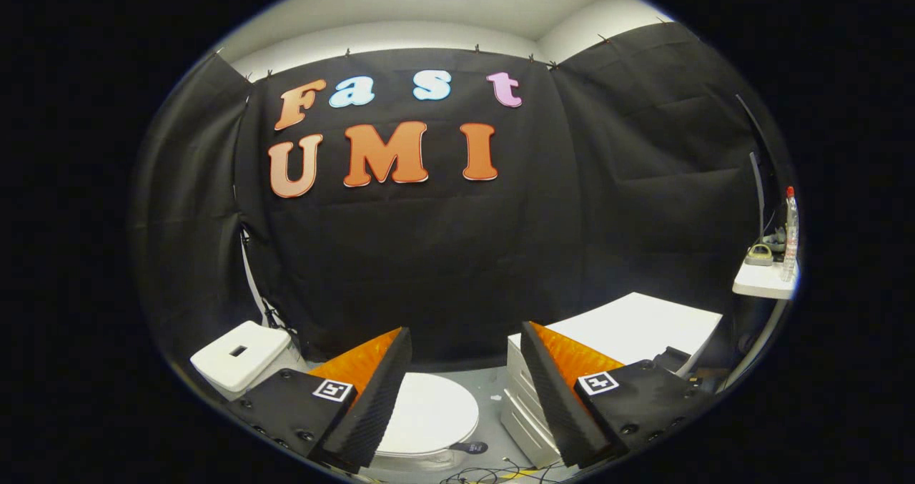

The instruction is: Open the toilet lid.

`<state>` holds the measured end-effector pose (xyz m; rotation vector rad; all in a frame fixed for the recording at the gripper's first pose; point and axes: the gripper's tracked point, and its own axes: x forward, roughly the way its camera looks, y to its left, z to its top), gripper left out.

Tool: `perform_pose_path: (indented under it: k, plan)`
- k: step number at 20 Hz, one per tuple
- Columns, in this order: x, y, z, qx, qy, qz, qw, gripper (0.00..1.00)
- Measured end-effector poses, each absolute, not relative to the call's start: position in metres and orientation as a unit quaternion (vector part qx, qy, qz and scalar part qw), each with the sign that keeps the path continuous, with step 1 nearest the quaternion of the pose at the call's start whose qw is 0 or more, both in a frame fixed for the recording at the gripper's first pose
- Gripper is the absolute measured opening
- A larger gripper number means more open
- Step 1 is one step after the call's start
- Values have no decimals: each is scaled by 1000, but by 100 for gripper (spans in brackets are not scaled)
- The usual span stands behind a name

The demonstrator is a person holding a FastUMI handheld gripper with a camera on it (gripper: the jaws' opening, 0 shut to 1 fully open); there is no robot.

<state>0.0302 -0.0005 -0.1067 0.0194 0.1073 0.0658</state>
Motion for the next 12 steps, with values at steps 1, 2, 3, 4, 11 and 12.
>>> perform_pose_path:
  k: [1,2,3,4,11,12]
  plan:
    - [33,-4,-119,7,61,28,998,98]
    - [37,-9,-132,1,69,22,997,98]
    - [39,-11,-144,-4,76,20,997,98]
    - [40,-11,-154,-6,81,20,997,98]
    - [50,-16,-234,18,126,23,992,99]
    - [51,-18,-245,24,129,21,991,99]
